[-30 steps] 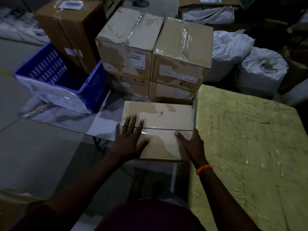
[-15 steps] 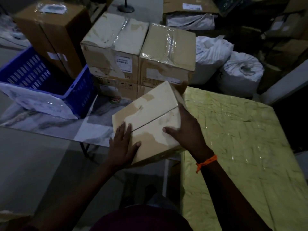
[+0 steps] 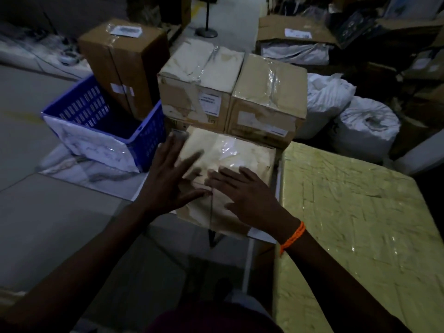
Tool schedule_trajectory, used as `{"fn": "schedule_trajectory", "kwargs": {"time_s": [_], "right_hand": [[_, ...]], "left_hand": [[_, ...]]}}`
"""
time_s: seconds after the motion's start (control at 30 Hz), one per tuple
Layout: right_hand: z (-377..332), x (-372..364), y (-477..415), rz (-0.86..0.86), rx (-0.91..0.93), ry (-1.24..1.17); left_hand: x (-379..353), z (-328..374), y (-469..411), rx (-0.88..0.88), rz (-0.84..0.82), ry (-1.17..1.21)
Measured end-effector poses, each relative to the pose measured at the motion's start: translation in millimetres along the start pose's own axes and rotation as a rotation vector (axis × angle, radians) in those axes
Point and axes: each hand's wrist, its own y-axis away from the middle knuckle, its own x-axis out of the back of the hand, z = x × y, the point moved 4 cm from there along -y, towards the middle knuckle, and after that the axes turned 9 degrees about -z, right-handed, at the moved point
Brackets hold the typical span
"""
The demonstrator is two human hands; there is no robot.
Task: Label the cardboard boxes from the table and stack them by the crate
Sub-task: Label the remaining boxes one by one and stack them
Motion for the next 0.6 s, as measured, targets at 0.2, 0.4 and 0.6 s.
{"fn": "schedule_trajectory", "kwargs": {"time_s": [0.2, 0.4, 0.6], "right_hand": [[39.2, -1.3, 18.6, 0.054, -0.037, -0.054], [42.3, 12.8, 17.6, 0.228, -0.122, -0.393], [54.4, 16.5, -19.2, 0.269, -0.47, -0.221]], "left_hand": [[-29.3, 23.3, 11.3, -0.002, -0.071, 0.011], [-20.8, 39.4, -5.4, 0.127, -0.018, 0.0], [-13.3, 35.3, -56.7, 0.151, -0.255, -0.068]]}}
